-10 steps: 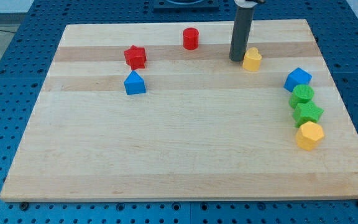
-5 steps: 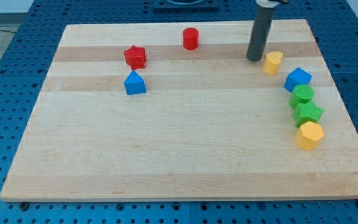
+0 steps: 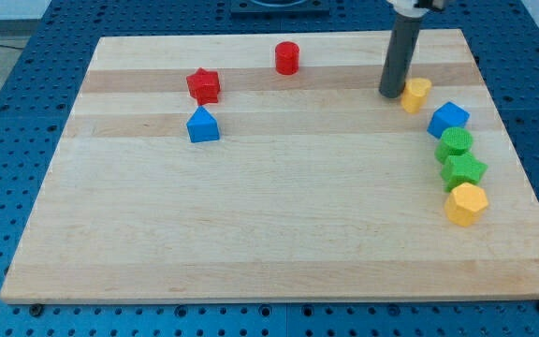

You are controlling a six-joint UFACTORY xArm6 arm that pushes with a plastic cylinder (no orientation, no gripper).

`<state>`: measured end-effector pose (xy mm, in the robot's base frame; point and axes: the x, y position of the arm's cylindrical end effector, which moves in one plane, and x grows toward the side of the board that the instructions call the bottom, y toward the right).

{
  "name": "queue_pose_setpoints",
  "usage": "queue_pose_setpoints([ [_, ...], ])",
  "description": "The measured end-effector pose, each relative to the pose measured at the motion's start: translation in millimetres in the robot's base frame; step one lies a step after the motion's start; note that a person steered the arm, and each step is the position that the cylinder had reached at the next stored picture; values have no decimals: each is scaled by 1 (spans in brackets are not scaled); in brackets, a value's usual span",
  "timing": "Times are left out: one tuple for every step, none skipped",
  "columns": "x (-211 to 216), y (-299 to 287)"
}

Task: Move the yellow heart to the top of the blue cube

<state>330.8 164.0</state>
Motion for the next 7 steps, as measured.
queue_pose_setpoints([
  [0,13],
  [0,13],
  [0,22],
  [0,31],
  [0,34],
  [1,35],
  [-3,35],
])
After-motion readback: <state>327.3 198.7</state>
